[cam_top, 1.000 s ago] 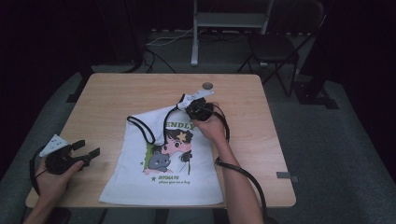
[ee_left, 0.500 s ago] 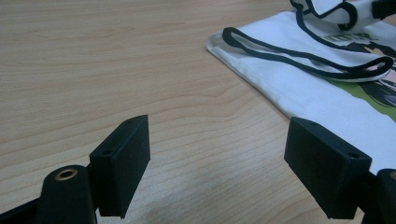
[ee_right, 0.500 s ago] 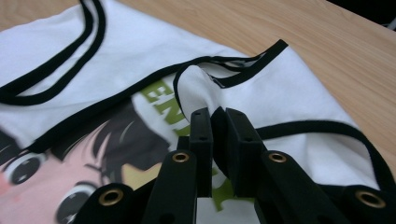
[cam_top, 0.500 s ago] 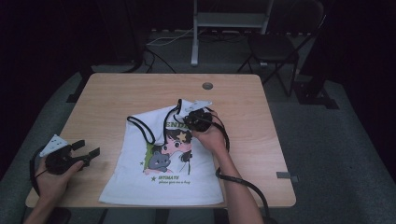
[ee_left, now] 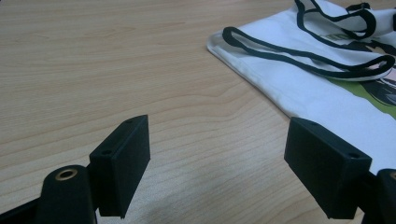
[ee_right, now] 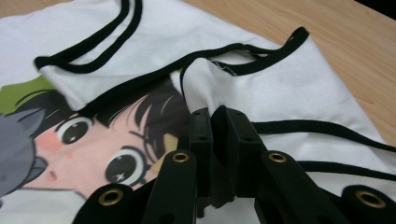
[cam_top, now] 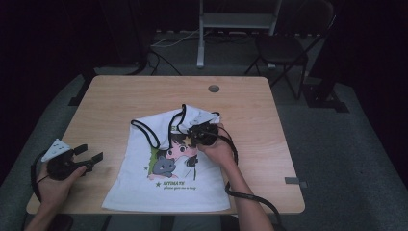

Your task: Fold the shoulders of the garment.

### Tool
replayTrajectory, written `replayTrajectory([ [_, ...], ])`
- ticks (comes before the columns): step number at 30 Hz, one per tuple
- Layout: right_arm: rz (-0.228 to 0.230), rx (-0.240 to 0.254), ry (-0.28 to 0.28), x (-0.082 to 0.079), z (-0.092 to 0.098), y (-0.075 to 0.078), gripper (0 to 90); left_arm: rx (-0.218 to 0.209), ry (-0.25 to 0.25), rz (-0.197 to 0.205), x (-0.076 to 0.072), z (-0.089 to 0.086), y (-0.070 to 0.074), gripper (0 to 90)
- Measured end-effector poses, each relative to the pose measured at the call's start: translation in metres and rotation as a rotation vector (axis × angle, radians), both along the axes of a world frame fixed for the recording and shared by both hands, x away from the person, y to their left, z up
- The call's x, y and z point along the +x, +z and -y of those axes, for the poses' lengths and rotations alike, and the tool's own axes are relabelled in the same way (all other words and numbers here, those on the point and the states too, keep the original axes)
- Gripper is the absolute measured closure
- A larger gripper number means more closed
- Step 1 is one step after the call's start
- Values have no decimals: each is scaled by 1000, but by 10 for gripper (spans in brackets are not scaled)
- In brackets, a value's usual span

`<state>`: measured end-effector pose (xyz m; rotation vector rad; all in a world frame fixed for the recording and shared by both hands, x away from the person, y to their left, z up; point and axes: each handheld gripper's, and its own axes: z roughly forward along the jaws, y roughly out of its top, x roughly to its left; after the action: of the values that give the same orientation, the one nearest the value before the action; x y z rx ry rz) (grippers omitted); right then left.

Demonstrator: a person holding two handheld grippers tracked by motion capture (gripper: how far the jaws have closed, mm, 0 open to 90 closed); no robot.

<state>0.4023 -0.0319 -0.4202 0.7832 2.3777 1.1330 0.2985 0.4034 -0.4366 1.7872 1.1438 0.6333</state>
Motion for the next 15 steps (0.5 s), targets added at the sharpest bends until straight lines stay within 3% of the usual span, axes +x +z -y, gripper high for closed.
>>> replayTrajectory([
  [15, 6, -19, 51, -18, -5, -1, 821, 1, 1, 4, 0, 0, 0, 221],
])
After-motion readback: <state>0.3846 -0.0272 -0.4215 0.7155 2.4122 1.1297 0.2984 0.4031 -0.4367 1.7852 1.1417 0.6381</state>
